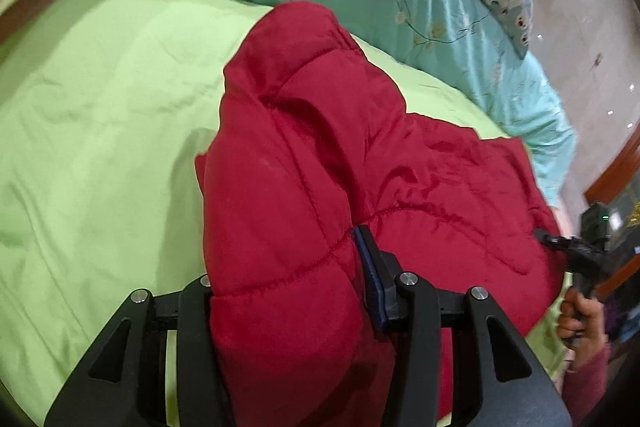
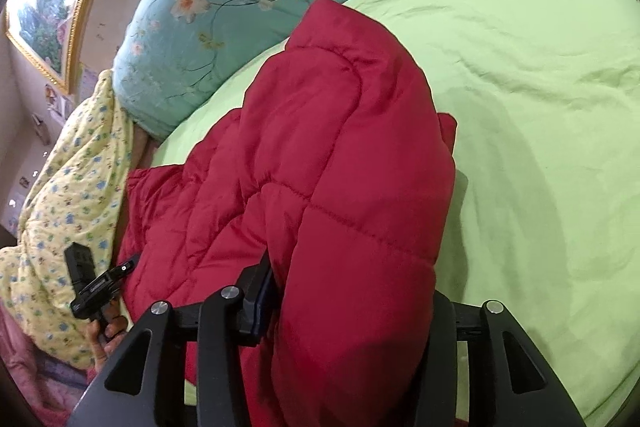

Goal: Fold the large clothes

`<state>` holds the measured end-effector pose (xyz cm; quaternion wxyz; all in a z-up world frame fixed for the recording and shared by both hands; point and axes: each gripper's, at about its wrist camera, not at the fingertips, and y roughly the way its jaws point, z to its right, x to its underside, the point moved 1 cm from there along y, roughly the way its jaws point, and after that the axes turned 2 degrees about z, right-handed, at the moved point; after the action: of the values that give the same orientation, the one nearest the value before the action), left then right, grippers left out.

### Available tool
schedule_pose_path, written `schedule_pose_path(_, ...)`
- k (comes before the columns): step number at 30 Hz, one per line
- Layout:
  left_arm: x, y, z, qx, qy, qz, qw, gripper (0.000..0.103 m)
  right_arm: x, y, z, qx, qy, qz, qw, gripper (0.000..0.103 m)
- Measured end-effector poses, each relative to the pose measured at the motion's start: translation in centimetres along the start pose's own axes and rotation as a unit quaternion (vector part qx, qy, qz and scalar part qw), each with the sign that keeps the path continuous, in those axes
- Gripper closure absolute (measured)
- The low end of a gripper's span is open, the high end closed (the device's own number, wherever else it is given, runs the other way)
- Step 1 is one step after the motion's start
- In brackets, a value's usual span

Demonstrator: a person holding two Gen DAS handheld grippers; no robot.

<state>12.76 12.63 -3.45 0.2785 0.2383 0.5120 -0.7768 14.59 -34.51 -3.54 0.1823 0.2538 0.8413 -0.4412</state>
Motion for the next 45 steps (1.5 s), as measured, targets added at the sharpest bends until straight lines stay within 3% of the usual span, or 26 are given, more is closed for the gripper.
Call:
schedule_pose_path(10, 0.1, 0.9, 0.0, -0.057, 0.002, 0.025, 0.998, 0.046, 0.5, 0.3, 2.0, 0.015, 0.025, 0.012, 1.0, 0.045)
schedule_pose_path(18, -0.4, -1.3, -0.1, -0.045, -0.03, 0.058, 0.9969, 0.041, 0.8, 0.2, 1.7, 0.037, 0.02, 0.022, 0.999, 0.038)
schedule_pose_path(25, -1.5, -1.4, -0.4, -0.092, -0.021, 0.064, 0.9934, 0.041, 0.9, 0.1, 1.8, 0.048, 0.023, 0.036, 0.998, 0.036)
schedule_pose_path(36, -0.4, -4.7, 1.4, -0.079, 0.0, 0.075, 0.9941, 0.041, 1.0, -0.2, 1.9, 0.059, 0.028, 0.044, 0.997, 0.033)
schedule_pose_path(39, 0.3, -5.3, 2.1, -0.07, 0.0, 0.066, 0.9954, 0.041, 0.7, -1.3, 2.0, 0.089, 0.028, 0.067, 0.993, 0.026)
schedule_pose_path(45, 2.2, -5.8, 4.1, -0.045, 0.016, 0.048, 0.9977, 0.041, 0.5, -4.2, 0.3, 0.148, 0.006, 0.116, 0.982, 0.025)
